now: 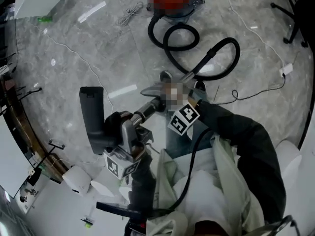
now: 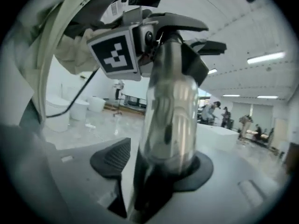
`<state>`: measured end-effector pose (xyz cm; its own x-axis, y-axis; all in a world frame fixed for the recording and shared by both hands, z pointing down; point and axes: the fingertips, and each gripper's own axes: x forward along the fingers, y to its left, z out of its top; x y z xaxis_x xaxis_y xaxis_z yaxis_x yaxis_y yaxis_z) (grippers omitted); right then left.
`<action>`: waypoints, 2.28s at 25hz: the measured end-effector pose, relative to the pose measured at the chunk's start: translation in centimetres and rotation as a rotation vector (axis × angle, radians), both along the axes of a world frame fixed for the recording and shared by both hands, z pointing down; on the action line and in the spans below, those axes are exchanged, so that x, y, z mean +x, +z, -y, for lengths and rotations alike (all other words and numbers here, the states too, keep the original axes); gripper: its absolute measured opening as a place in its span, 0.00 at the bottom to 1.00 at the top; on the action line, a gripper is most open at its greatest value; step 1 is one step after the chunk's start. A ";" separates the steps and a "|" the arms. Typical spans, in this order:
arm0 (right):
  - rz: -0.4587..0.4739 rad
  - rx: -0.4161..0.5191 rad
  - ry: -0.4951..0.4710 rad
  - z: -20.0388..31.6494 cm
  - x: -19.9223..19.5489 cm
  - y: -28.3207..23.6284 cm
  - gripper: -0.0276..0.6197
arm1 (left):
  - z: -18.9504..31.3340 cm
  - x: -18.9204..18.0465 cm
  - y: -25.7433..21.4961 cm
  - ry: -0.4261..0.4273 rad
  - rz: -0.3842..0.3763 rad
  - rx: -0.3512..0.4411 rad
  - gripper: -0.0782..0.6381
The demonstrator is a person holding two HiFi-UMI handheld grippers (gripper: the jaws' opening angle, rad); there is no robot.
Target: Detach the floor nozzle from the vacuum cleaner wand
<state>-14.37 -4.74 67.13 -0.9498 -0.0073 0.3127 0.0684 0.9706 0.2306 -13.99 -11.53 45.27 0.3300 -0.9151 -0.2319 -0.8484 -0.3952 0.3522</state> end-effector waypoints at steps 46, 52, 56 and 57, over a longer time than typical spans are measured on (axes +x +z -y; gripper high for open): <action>-0.191 -0.225 0.548 -3.6 8.5 -18.6 0.10 | -4.0 9.1 -18.6 0.563 -0.111 0.035 0.22; -0.218 -0.354 0.248 -6.4 9.4 -18.0 0.11 | -5.8 10.0 -18.3 0.696 -0.184 0.148 0.22; -0.221 -0.336 0.278 -6.0 9.1 -18.0 0.10 | -5.5 9.9 -18.3 0.622 -0.155 0.125 0.22; -0.226 -0.301 0.333 -5.3 9.1 -18.0 0.10 | -5.2 9.6 -18.3 0.577 -0.143 0.114 0.22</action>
<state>-5.27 0.59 49.15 -0.8195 -0.1759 0.5455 -0.2401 0.9696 -0.0480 -4.34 -6.31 26.95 0.7241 -0.5641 -0.3969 -0.4327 -0.8196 0.3755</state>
